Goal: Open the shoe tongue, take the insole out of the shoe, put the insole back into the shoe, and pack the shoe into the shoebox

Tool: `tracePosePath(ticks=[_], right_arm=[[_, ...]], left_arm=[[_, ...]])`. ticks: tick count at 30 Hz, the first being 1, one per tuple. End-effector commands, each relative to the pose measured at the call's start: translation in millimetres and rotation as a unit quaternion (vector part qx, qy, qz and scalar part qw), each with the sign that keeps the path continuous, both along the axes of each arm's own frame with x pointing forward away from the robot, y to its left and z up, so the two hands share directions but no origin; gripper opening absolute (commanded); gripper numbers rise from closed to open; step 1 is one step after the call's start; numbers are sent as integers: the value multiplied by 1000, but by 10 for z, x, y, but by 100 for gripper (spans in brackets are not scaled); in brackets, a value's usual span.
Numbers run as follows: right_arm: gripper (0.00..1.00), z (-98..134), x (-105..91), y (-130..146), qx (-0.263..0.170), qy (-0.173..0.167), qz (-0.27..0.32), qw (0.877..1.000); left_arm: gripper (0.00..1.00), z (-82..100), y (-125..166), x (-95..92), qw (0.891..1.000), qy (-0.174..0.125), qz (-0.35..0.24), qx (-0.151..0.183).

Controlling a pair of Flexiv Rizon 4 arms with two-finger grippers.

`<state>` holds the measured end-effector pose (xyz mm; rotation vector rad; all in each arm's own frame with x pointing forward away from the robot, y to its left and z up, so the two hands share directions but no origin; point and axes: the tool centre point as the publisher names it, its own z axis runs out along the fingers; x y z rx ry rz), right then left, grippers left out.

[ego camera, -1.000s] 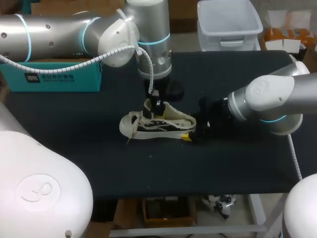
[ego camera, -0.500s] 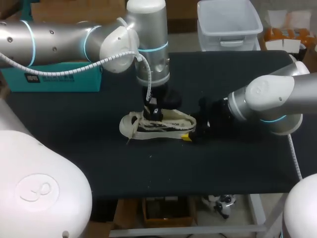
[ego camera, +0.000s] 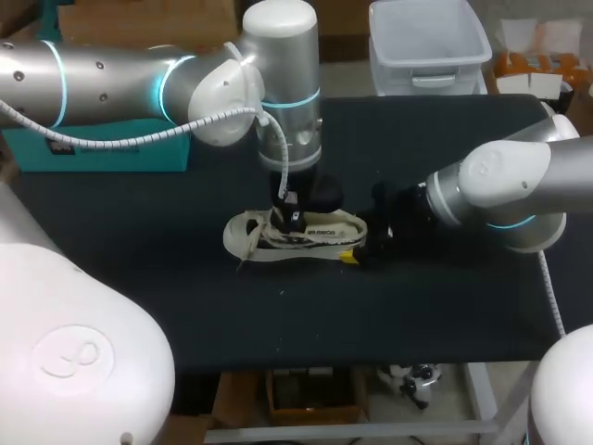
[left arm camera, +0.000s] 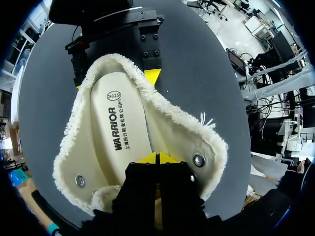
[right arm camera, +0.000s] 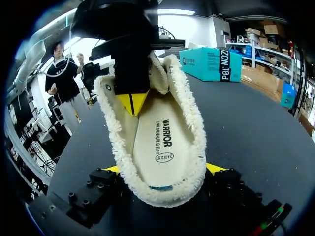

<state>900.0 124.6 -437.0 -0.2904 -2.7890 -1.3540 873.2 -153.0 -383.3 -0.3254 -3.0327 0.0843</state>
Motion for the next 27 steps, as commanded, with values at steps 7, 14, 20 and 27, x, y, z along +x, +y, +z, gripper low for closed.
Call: tracePosePath(ticks=[7, 14, 20, 27], right_arm=[[0, -155, 29, 0, 2, 0, 0, 1000], [0, -155, 29, 0, 2, 0, 0, 1000], [0, -155, 29, 0, 2, 0, 0, 1000], [0, -155, 29, 0, 2, 0, 0, 1000]], left_arm=[[0, -133, -64, 165, 999, -13, 45, 10], [0, -191, -71, 157, 999, 6, 38, 1], [0, -247, -57, 16, 999, 10, 32, 0], [0, -251, -34, -145, 1000, 1, 28, 1]])
